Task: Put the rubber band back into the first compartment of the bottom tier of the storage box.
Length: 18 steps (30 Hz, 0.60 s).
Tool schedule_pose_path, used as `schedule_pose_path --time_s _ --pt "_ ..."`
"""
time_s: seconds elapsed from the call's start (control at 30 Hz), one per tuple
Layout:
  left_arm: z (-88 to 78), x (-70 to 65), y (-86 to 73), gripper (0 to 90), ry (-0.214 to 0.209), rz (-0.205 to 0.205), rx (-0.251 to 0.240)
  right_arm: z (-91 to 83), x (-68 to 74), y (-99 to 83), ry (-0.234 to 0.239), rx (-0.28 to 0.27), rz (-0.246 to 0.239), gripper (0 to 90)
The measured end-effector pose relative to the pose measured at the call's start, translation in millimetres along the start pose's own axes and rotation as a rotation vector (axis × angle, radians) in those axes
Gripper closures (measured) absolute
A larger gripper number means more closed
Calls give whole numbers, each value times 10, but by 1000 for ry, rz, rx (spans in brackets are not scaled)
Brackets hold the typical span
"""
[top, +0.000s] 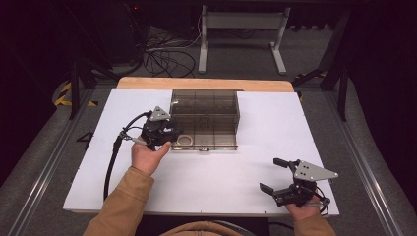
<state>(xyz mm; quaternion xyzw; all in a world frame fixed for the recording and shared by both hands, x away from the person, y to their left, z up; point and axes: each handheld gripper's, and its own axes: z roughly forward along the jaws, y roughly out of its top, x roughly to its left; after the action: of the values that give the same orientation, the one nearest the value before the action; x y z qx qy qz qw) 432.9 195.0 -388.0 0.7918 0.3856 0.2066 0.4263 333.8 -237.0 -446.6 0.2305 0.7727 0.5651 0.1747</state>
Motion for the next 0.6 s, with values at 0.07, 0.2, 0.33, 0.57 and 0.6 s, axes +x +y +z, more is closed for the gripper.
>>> schedule_pose_path --time_s 0.07,0.2,0.33,0.57,0.6 --pt "-12 -2 2 581 0 0 -2 4 -3 -1 0 1 2 22" --pt "-65 -8 13 568 -8 1 -23 7 0 2 1 0 1 22" --pt "-141 -27 29 536 -10 12 -57 12 -3 1 3 0 2 22" --pt "-219 -49 35 469 -18 25 -87 19 -7 5 5 -3 -1 22" --pt "-228 -59 31 441 -22 27 -86 18 -8 6 5 -3 0 22"
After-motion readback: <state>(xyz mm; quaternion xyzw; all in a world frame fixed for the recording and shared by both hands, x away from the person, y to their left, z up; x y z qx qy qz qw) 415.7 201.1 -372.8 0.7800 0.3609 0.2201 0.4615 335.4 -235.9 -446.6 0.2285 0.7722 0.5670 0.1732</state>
